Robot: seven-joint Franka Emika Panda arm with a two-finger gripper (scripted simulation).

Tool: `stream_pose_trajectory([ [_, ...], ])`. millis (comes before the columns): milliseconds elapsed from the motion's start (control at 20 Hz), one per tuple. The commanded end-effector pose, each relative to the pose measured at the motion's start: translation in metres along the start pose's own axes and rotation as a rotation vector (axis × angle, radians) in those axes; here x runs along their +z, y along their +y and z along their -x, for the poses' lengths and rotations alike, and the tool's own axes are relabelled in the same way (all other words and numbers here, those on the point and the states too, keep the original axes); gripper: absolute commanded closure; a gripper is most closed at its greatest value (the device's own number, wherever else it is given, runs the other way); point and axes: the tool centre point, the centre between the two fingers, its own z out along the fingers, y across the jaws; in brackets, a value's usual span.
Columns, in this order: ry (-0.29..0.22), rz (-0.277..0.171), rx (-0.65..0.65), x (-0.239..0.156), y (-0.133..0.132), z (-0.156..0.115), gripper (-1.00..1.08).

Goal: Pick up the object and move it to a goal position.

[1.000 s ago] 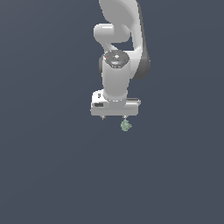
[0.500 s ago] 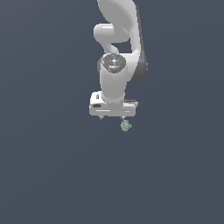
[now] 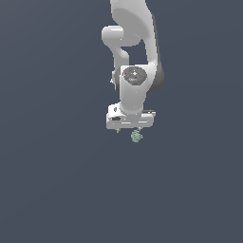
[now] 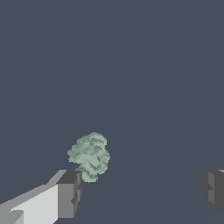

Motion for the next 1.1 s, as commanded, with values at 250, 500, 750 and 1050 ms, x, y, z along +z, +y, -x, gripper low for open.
stream_pose_trajectory([
  [250, 0.019, -0.007, -0.125, 0.034, -0.043, 0.014, -0.92],
  [500, 0.026, -0.01, -0.171, 0.046, -0.058, 0.02, -0.92],
  [750, 0.026, -0.011, -0.179, 0.048, -0.061, 0.021, -0.92],
  [1050, 0.027, -0.011, -0.179, 0.06, -0.061, 0.022, -0.92],
])
